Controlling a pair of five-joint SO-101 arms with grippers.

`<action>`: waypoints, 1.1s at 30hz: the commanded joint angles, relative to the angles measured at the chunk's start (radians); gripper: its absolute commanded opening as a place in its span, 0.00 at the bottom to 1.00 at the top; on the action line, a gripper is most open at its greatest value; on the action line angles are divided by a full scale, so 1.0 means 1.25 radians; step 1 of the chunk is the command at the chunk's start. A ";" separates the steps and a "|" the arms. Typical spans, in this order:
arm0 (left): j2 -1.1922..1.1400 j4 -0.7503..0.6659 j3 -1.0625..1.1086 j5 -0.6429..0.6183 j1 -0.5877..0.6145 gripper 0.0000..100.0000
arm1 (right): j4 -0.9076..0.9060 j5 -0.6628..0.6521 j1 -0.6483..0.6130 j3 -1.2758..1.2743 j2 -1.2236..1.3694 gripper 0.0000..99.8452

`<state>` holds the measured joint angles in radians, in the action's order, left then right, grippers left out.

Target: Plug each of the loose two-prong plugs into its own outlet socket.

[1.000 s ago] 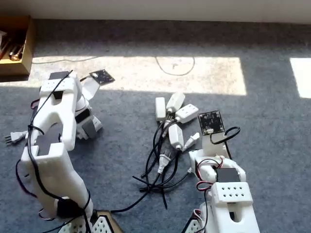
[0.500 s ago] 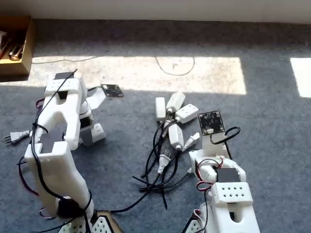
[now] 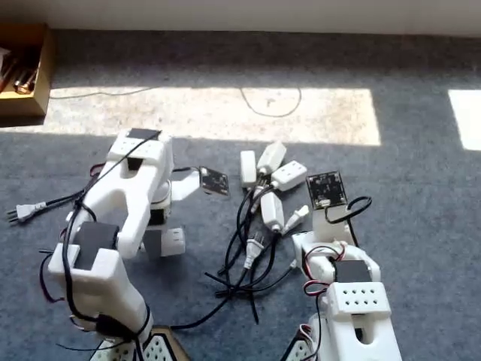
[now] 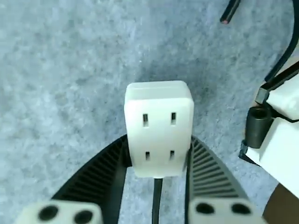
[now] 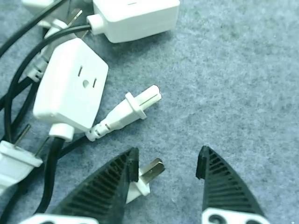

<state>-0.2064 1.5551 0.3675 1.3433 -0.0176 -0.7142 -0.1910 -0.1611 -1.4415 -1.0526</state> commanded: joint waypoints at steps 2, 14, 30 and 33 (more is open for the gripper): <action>0.106 -0.083 0.105 0.045 -0.030 0.00 | 0.013 -0.007 -0.004 0.002 -0.014 0.21; 0.184 -0.252 0.075 -0.183 -0.029 0.26 | 0.013 -0.007 -0.004 0.002 -0.014 0.21; 0.184 -0.156 -0.239 -0.300 0.174 0.28 | -0.053 -0.007 -0.001 0.030 -0.008 0.21; 0.188 -0.036 -0.305 -0.443 0.177 0.28 | -0.120 -0.002 -0.001 0.083 -0.007 0.21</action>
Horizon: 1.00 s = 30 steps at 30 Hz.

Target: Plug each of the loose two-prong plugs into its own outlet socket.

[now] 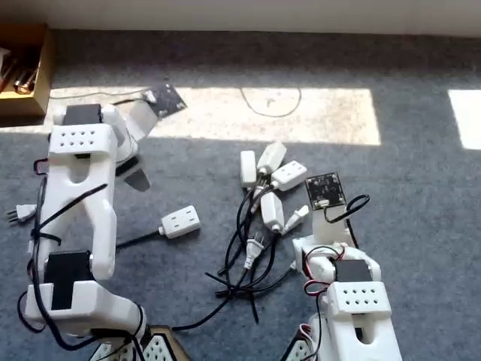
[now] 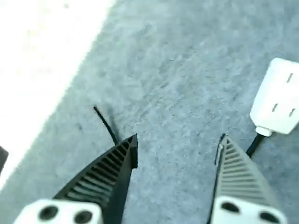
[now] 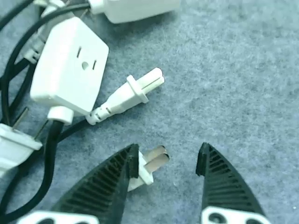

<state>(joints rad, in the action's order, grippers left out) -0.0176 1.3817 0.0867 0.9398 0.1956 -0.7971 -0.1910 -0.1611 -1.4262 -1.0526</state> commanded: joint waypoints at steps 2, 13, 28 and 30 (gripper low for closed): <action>0.037 0.131 -0.106 -0.241 0.009 0.28 | -0.090 0.034 -0.003 0.112 -0.007 0.21; 0.031 0.080 -0.132 -0.435 0.028 0.28 | -0.196 0.117 -0.125 0.107 -0.007 0.21; 0.031 0.082 -0.125 -0.436 0.028 0.28 | 0.074 0.559 -0.175 -0.079 -0.008 0.22; 0.031 0.082 -0.125 -0.436 0.028 0.28 | 0.094 0.559 -0.175 -0.096 -0.008 0.21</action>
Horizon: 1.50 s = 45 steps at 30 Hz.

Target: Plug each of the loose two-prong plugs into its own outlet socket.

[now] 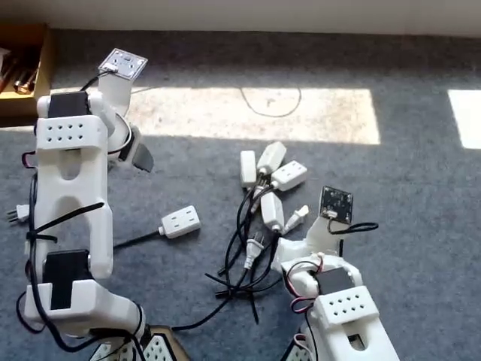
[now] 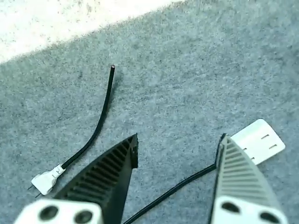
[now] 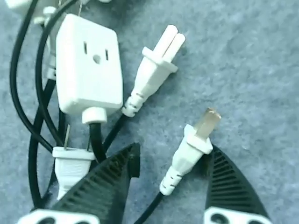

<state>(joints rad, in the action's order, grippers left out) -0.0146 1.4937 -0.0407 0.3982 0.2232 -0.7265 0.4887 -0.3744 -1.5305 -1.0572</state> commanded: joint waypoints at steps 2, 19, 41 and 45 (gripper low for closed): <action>0.029 -0.007 -0.023 -0.002 0.007 0.28 | 0.036 0.016 -0.006 -0.019 -0.004 0.21; 0.029 -0.009 -0.021 -0.002 0.030 0.28 | -0.039 -0.006 -0.089 -0.037 -0.009 0.01; 0.029 -0.002 -0.021 -0.006 0.036 0.28 | -0.446 -0.905 0.341 0.963 0.416 0.01; 0.029 0.028 -0.025 -0.002 0.018 0.28 | -0.462 -1.038 0.306 1.087 0.651 0.01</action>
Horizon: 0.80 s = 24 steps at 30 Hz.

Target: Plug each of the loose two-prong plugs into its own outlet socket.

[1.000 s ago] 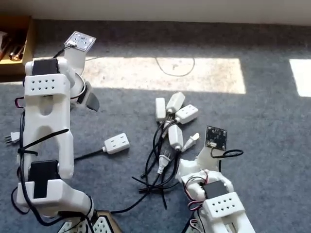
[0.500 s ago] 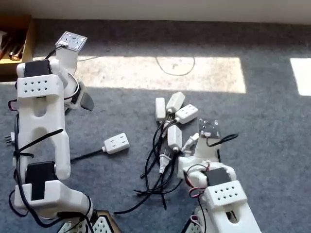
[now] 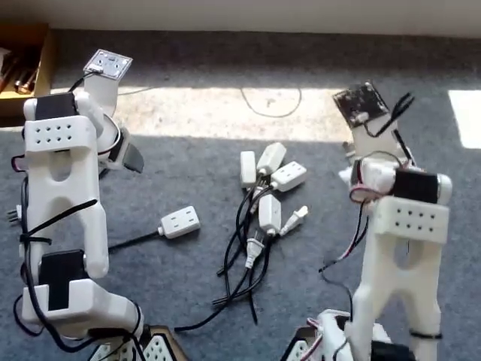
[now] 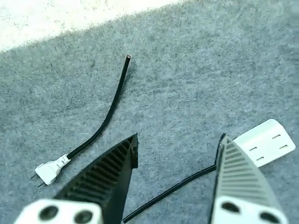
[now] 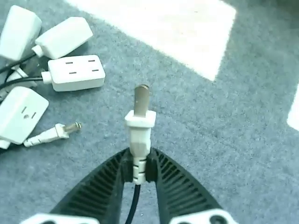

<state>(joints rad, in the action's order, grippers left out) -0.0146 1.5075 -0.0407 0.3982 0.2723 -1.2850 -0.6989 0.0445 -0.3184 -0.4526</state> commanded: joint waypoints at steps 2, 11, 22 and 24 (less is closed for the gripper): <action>0.029 0.021 -0.029 -0.002 -0.020 0.28 | -0.015 -0.129 -0.063 0.132 0.263 0.01; 0.029 0.032 -0.021 0.049 0.033 0.28 | 0.388 -0.049 -0.211 -0.298 0.300 0.01; 0.029 0.027 -0.021 0.079 0.114 0.28 | 0.472 -0.087 -0.109 -0.485 0.224 0.01; 0.029 0.027 -0.021 0.079 0.116 0.28 | 0.471 -0.106 -0.066 -0.468 0.226 0.01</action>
<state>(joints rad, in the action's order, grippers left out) -0.0146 1.5351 -0.0407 0.4902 0.4058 -0.6958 -0.7925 -0.1013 -0.8892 -0.1734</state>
